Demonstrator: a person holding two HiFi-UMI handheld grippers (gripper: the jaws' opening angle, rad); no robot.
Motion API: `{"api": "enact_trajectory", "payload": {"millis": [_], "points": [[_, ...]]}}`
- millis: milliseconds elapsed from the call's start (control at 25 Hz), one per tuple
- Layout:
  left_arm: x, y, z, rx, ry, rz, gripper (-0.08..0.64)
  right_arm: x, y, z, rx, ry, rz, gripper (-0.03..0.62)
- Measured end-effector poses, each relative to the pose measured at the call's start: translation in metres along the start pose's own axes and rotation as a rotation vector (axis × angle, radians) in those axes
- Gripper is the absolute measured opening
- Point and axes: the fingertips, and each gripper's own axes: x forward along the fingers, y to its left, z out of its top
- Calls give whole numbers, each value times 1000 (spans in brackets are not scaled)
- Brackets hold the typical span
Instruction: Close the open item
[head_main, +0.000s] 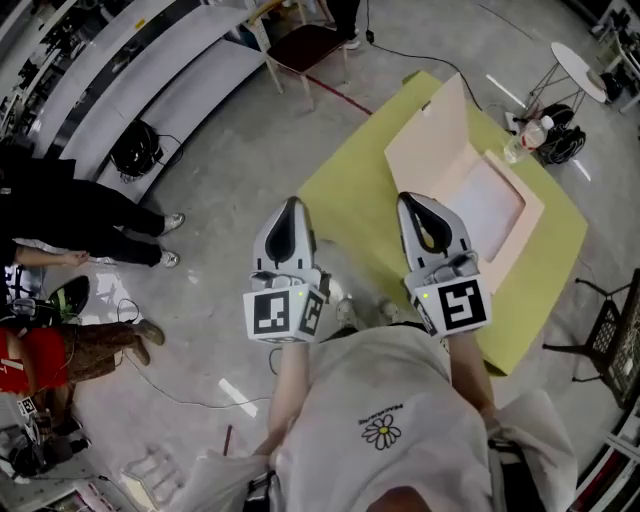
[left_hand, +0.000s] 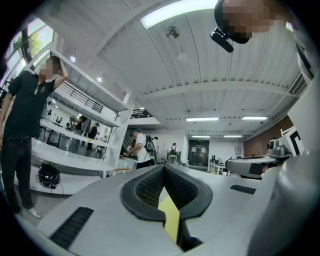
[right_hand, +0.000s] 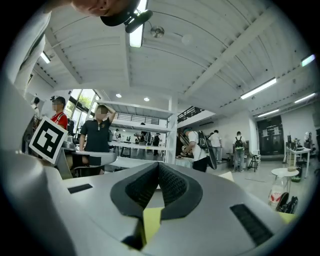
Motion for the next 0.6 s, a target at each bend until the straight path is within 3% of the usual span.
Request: {"api": "enact_trajectory", "payload": {"millis": [120, 320, 600], "points": [[16, -25, -5, 0, 2, -92, 14, -18, -22, 0, -32, -7, -90, 11], [47, -101, -14, -15, 25, -288, 14, -83, -76, -8, -13, 28, -317, 11], [68, -185, -24, 14, 45, -435, 14, -164, -130, -25, 41, 98, -538, 11]]}}
